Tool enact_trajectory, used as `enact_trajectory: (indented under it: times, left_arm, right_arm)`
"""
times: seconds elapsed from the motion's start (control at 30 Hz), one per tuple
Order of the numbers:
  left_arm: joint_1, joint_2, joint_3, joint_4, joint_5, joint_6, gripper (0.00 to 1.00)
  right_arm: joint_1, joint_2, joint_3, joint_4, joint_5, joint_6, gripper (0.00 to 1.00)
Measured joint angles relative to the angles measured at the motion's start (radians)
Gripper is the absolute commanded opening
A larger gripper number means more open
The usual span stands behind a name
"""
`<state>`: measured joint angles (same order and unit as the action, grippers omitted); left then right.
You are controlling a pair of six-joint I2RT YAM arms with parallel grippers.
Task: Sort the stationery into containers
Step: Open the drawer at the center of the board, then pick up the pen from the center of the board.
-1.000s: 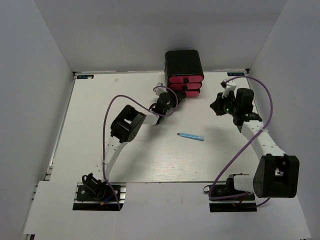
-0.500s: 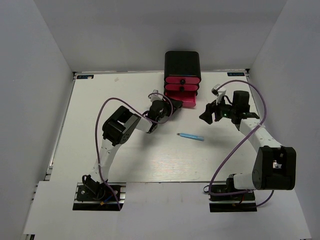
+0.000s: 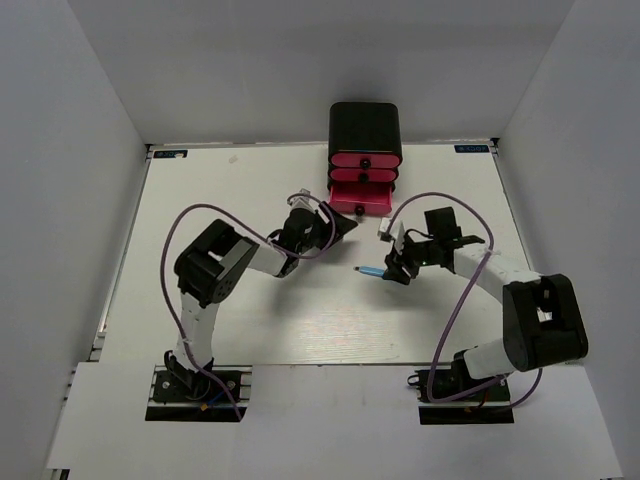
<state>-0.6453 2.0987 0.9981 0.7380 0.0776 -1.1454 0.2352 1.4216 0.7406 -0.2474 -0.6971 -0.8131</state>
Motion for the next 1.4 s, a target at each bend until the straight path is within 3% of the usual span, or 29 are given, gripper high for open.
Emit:
enact_trajectory:
  times: [0.23,0.47,0.57,0.7,0.73,0.87,1.1,1.4]
  left_arm:
    - [0.002,-0.322,-0.175,-0.190,0.054,0.193,0.81]
    - [0.002,-0.780,-0.344,-0.463,0.065,0.403,0.83]
    - [0.002,-1.002,-0.374,-0.623,0.065,0.484,0.84]
    - [0.002,-1.265,-0.376,-0.826,0.064,0.579,0.86]
    - [0.002,-1.323,-0.375,-0.878,0.064,0.600,0.86]
    - [0.002,-1.505,-0.358,-1.048,0.065,0.659,0.89]
    - [-0.007,-1.732,-0.373,-1.168,0.061,0.692,0.96]
    - [-0.010,-1.692,-0.382,-1.207,0.061,0.702,0.96]
  right_arm:
    - [0.090,0.026,-0.016,0.019,0.123,-0.033,0.62]
    - [0.134,0.083,-0.017,0.061,0.251,-0.033,0.59]
    - [0.146,0.101,-0.017,0.070,0.287,-0.036,0.50]
    - [0.155,0.103,-0.017,0.079,0.311,-0.054,0.18]
    - [0.158,0.103,-0.017,0.079,0.316,-0.062,0.00]
    - [0.162,0.096,-0.014,0.065,0.314,-0.080,0.00]
    - [0.176,0.087,0.155,-0.079,0.283,-0.108,0.00]
    - [0.178,0.215,0.546,0.042,0.345,-0.145,0.00]
